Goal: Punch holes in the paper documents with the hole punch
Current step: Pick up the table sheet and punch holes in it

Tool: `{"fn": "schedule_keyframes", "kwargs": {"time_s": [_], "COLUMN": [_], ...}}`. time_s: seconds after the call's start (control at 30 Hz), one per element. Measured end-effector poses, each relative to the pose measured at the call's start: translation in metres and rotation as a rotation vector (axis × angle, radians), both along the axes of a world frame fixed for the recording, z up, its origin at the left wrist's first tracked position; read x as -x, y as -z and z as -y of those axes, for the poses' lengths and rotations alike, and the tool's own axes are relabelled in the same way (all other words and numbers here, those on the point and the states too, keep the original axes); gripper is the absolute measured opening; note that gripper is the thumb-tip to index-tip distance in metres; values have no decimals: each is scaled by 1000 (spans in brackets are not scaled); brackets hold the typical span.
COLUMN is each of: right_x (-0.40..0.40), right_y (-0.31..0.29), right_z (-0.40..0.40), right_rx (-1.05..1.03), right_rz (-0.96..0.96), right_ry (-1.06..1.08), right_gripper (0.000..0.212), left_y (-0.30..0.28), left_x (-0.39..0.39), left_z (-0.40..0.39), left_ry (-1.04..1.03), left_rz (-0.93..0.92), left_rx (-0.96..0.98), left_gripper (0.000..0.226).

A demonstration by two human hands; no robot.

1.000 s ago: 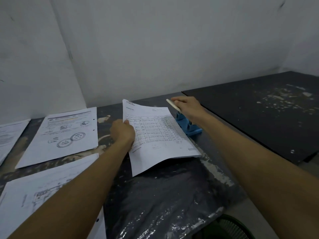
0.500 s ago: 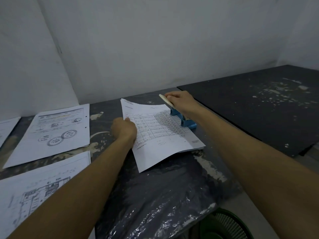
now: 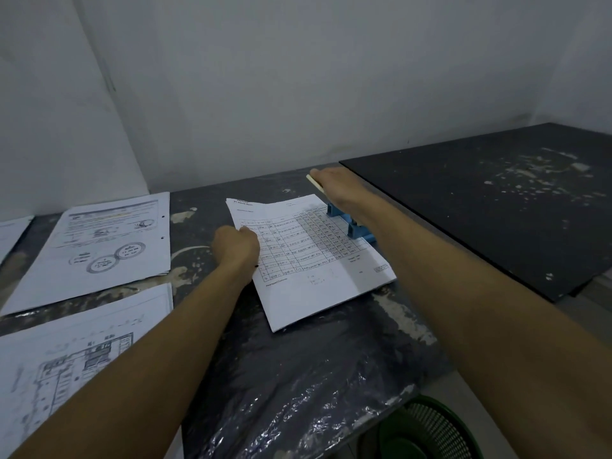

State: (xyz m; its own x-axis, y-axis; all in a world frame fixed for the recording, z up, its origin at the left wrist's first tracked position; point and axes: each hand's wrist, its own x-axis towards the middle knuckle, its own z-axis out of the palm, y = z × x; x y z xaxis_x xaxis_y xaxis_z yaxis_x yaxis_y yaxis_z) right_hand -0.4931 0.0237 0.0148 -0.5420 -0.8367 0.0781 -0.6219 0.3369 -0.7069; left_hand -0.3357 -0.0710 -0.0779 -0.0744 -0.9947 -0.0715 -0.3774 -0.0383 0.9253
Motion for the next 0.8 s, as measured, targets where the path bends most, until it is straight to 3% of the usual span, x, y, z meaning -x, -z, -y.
{"fn": "schedule_keyframes", "kwargs": {"time_s": [0.17,0.6,0.8], "right_x": [-3,-6,-8], "right_y": [-2,-4,2], "right_z": [-4,-6,-3], "right_rx": [-81,-46,-85], "right_rz": [-153,0,-198], "right_ry": [-14,-28,-31], "right_gripper": [21,37,14], "left_y": [3,6,6], "left_x": [-4,-4,-4], "left_z": [-1,2,1], "left_ry": [52,66,69], "left_rz": [20,19,28], "left_rx": [83,140,146], "left_gripper": [33,34,34]}}
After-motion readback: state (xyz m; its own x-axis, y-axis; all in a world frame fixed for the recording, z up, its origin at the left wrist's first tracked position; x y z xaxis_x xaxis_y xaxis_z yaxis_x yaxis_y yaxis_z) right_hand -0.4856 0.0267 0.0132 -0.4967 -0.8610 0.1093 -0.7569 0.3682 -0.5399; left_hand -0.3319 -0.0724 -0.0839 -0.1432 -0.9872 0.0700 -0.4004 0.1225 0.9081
